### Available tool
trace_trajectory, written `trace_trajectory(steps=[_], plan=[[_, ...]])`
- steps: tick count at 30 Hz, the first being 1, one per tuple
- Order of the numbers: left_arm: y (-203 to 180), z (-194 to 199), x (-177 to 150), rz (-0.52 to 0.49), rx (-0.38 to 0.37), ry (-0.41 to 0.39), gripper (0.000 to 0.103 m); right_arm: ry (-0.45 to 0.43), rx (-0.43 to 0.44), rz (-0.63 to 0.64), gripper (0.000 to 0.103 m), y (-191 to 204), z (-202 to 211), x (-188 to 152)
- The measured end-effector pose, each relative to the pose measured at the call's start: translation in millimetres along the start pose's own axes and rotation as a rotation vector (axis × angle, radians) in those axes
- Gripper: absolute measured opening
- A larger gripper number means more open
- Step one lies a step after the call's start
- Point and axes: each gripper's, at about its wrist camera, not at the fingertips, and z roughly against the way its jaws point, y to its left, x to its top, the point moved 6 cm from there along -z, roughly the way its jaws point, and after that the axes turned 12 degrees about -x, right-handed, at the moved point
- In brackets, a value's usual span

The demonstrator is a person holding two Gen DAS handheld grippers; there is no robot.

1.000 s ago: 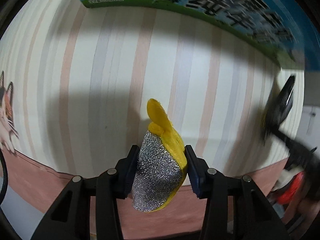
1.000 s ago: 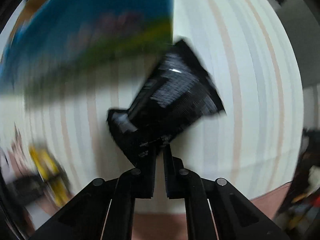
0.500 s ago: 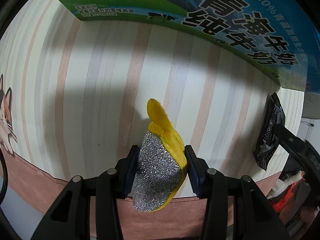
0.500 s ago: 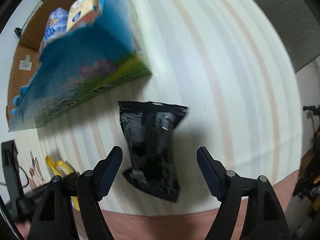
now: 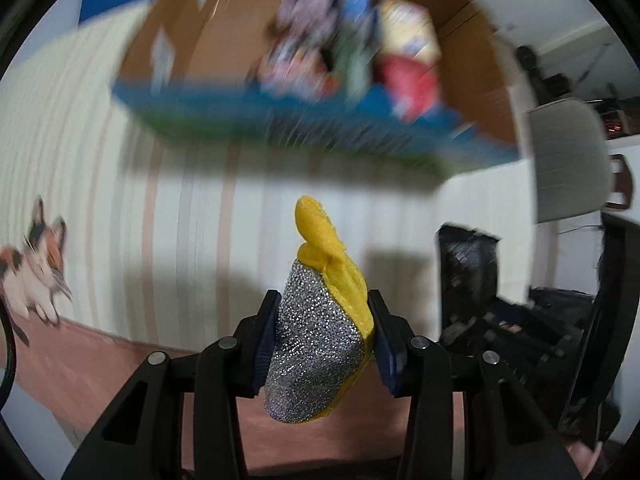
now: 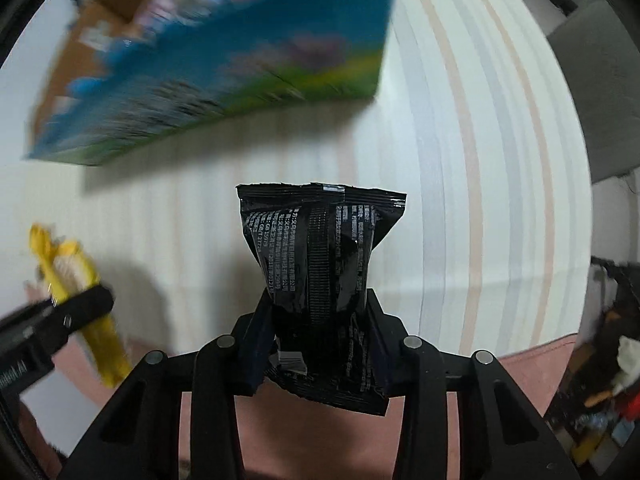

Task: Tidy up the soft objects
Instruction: 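Place the black bag into the box with the right tool while the left drops the sponge inside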

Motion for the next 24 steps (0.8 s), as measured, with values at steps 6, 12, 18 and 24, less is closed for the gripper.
trace_trajectory(steps=[6, 12, 18, 24], plan=[[-34.4, 72.7, 69.9, -0.088, -0.034, -0.096, 0.04, -0.164, 0.095, 0.002, 0.043, 21.2, 100.8, 30.7], [-8.3, 66.4, 157.1, -0.084, 0.081, -0.116, 0.04, -0.259, 0.049, 0.0, 0.043, 16.9, 144.2, 105.2], [37.1, 15.9, 209.7, -0.002, 0.13, -0.005, 0.04, -0.213, -0.063, -0.033, 0.043, 9.0, 109.3, 184.3], [61.7, -24.6, 232.6, 0.025, 0.163, 0.082, 0.04, -0.138, -0.124, -0.062, 0.043, 13.2, 64.8, 214.6]])
